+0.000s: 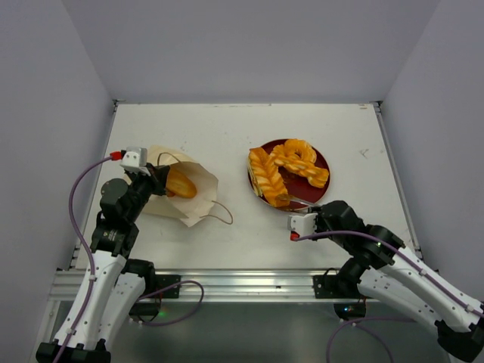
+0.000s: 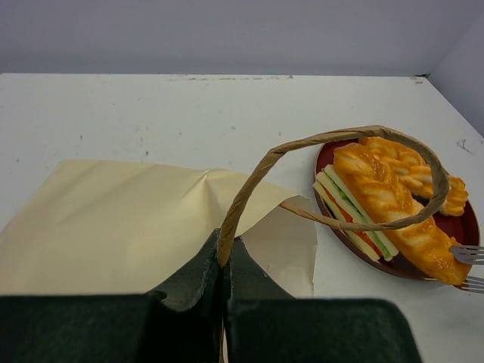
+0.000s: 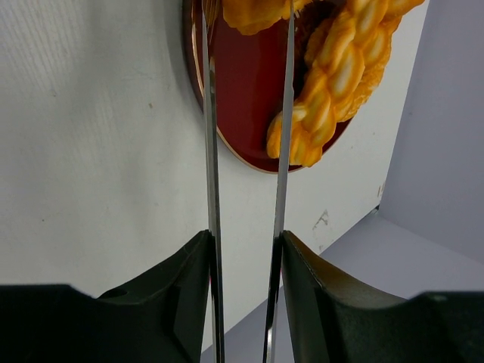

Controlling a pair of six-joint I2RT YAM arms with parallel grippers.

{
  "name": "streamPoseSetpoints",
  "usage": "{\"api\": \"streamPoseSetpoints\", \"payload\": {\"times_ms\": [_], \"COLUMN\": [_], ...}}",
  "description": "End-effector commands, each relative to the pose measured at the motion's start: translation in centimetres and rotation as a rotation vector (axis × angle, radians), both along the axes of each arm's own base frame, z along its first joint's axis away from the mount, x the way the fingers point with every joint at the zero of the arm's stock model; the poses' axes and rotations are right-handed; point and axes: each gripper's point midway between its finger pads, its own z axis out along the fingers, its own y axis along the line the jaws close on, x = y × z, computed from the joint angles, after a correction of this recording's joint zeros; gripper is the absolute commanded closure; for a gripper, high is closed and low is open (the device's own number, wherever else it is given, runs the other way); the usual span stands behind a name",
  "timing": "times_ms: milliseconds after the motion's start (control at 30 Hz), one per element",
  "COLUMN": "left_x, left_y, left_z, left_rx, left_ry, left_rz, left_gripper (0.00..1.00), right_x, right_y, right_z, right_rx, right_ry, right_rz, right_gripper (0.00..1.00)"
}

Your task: Take the fake bread out of the paper bag

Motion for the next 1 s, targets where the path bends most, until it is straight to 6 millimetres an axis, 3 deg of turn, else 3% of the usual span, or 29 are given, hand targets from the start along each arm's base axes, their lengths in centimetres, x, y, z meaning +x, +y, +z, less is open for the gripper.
{"api": "streamPoseSetpoints", "payload": {"times_ms": [0, 533, 967], "left_x": [0.0, 0.0, 0.0], "left_y": [-0.3, -0.4, -0.6], "left_z": [0.4, 0.5, 0.6], "left_rx": [-0.008, -0.013, -0.022], "left_ry": [-0.016, -0.018, -0.018], "left_rz": [-0.017, -0.021, -0.027], "left_gripper": [1.0, 1.0, 1.0], "right_x": [0.4, -0.6, -1.5], "right_y": [-0.4, 0.6, 2.0], "right_z": [0.5, 1.4, 4.2], "right_rx": [0.015, 0.09, 0.21], "right_ry": [-0.029, 0.021, 0.05], "right_rz": [-0.037, -0.014, 0.015], "right_gripper": [0.56, 0.53, 0.51]}}
